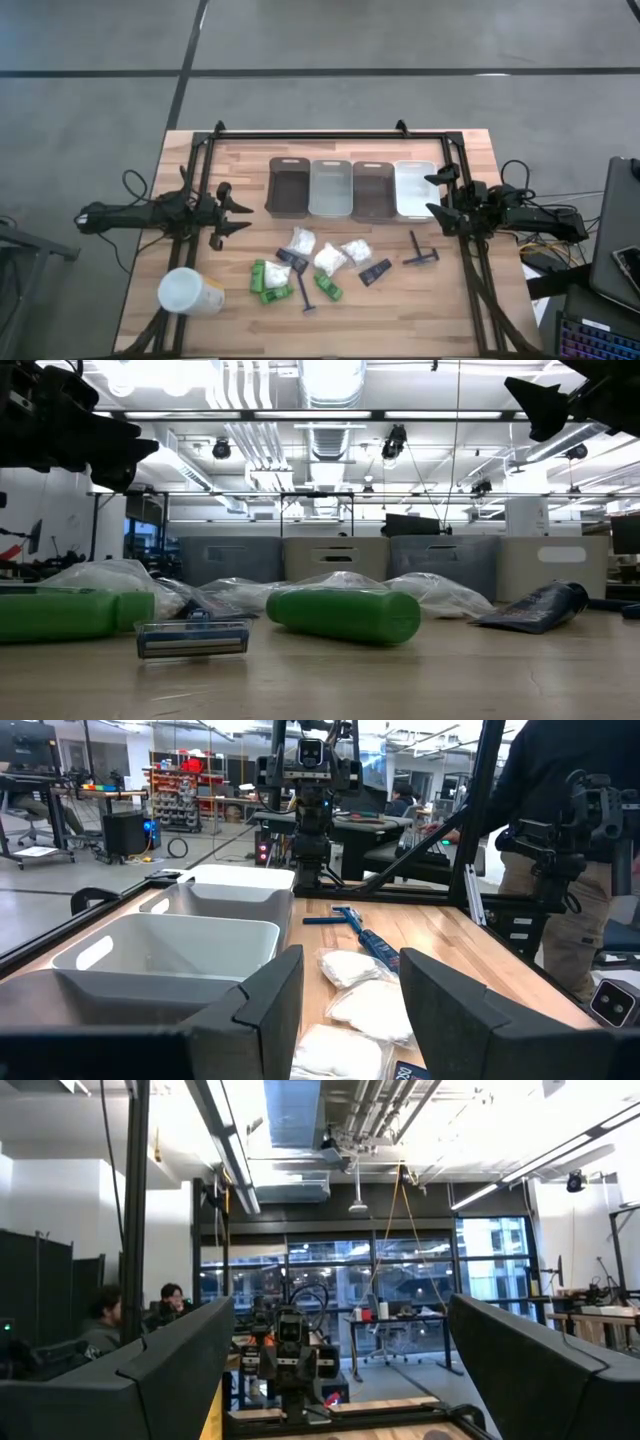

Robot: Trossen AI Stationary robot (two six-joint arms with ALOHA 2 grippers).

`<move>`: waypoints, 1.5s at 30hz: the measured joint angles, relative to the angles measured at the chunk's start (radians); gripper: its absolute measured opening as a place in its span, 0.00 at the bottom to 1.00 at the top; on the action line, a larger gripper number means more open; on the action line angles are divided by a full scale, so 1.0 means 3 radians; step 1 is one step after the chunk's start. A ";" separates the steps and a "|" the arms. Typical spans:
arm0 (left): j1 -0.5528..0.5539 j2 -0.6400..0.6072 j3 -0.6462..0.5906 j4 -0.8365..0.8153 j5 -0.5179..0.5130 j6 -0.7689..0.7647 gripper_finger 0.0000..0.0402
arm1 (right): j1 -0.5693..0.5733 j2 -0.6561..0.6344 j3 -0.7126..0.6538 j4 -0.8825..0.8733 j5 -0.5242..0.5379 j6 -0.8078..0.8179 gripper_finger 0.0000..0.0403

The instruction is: Pick & Place Travel size toiletries

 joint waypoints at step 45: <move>0.0000 0.0001 0.0000 0.0000 0.0000 0.0000 0.43 | 0.0206 0.2586 0.1245 -0.0716 -0.2132 0.4133 0.90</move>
